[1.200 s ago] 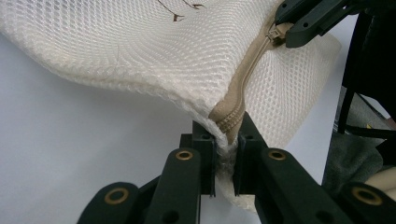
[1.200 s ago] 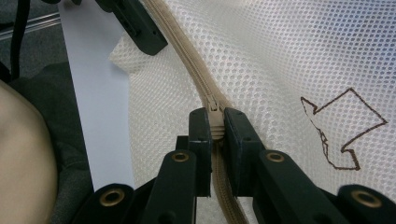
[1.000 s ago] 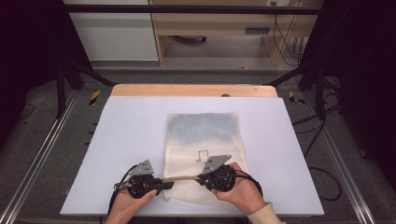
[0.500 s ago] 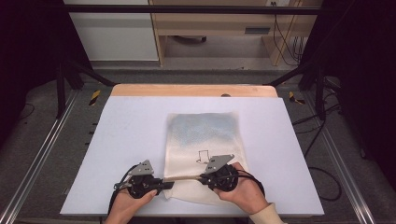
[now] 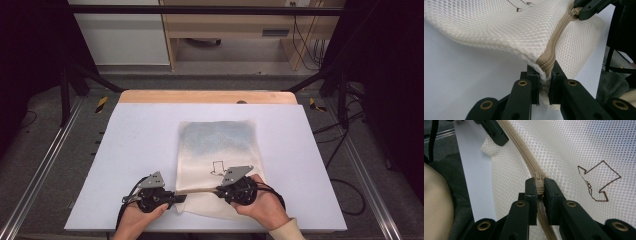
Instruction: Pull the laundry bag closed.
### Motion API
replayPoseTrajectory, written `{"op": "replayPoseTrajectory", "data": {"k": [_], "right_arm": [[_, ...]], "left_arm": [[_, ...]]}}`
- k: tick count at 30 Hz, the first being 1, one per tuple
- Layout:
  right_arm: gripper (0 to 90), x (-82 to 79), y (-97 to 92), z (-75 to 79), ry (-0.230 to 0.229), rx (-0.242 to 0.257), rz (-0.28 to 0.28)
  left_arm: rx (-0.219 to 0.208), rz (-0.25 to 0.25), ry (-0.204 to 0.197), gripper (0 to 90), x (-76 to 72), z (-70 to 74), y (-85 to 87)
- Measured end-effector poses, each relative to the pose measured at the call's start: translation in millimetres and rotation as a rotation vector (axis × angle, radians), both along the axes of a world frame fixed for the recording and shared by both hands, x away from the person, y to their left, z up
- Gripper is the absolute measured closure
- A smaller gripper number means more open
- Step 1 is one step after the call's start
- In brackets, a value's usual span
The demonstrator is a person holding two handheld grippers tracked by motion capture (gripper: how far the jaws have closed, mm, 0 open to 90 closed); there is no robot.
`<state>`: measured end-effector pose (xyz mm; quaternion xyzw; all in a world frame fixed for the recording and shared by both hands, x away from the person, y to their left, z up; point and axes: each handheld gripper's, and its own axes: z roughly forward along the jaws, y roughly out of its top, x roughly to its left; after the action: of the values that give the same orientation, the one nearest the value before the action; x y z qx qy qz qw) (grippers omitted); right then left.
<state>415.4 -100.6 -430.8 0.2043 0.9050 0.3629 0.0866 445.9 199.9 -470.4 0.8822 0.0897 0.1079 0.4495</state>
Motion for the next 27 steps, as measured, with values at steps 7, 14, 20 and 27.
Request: {"op": "replayPoseTrajectory", "data": {"k": [7, 14, 20, 27], "right_arm": [[82.2, -0.8, -1.5, 0.0, 0.004, 0.002, -0.003], [82.2, -1.0, -4.5, -0.1, 0.003, 0.000, -0.006], [82.2, -1.9, -6.0, -0.4, 0.003, 0.001, -0.010], [82.2, -2.1, -7.3, -0.8, 0.001, 0.000, -0.008]], "left_arm": [[0.003, -0.002, -0.002, 81.9, -0.1, 0.0, -0.4], [0.002, 0.000, -0.001, 81.9, -0.2, 0.1, -0.2], [0.001, -0.001, -0.001, 81.9, -0.5, 0.1, -0.8], [0.001, -0.003, -0.002, 81.9, -0.8, 0.2, -1.5]]}}
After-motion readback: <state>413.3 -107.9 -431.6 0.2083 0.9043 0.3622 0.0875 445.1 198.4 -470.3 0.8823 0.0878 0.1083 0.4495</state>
